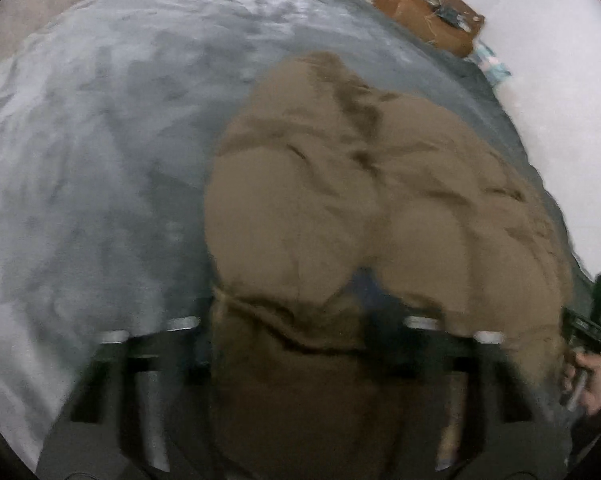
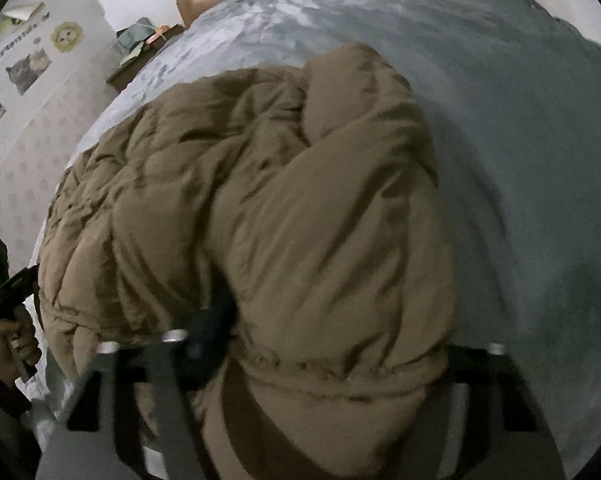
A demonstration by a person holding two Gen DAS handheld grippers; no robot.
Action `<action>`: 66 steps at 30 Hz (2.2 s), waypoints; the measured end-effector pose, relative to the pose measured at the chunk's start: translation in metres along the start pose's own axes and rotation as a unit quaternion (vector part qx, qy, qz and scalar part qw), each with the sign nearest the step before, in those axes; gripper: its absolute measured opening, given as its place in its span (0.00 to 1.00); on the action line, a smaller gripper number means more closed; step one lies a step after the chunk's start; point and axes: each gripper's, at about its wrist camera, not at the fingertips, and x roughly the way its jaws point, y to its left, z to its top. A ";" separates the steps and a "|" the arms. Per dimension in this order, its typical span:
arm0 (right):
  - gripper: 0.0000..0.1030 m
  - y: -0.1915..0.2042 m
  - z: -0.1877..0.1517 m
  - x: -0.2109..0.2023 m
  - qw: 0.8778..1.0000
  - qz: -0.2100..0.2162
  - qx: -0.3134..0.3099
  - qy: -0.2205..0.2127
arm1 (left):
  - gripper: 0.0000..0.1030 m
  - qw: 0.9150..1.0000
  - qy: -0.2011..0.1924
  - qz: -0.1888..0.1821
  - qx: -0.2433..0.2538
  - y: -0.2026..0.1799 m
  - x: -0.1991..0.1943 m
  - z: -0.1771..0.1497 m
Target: Fold large clothes
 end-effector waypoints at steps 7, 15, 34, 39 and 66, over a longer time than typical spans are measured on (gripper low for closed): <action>0.24 0.052 0.014 -0.054 0.989 -0.071 -0.094 -0.089 | 0.15 0.998 -0.064 -0.005 0.023 -0.018 -0.040 0.007; 0.23 0.114 0.025 -0.133 0.958 -0.104 -0.175 -0.203 | 0.14 0.973 -0.183 -0.013 0.137 -0.088 -0.115 0.006; 0.93 0.030 0.003 -0.132 0.966 -0.213 -0.093 -0.112 | 0.92 0.977 -0.139 0.164 0.006 0.040 -0.118 -0.032; 0.97 0.059 -0.015 -0.178 0.973 -0.161 -0.056 -0.152 | 0.97 0.955 -0.197 0.208 0.084 0.007 -0.183 -0.071; 0.98 0.162 -0.160 -0.227 0.955 -0.156 -0.096 -0.235 | 0.97 0.959 -0.229 0.147 0.077 -0.076 -0.247 -0.182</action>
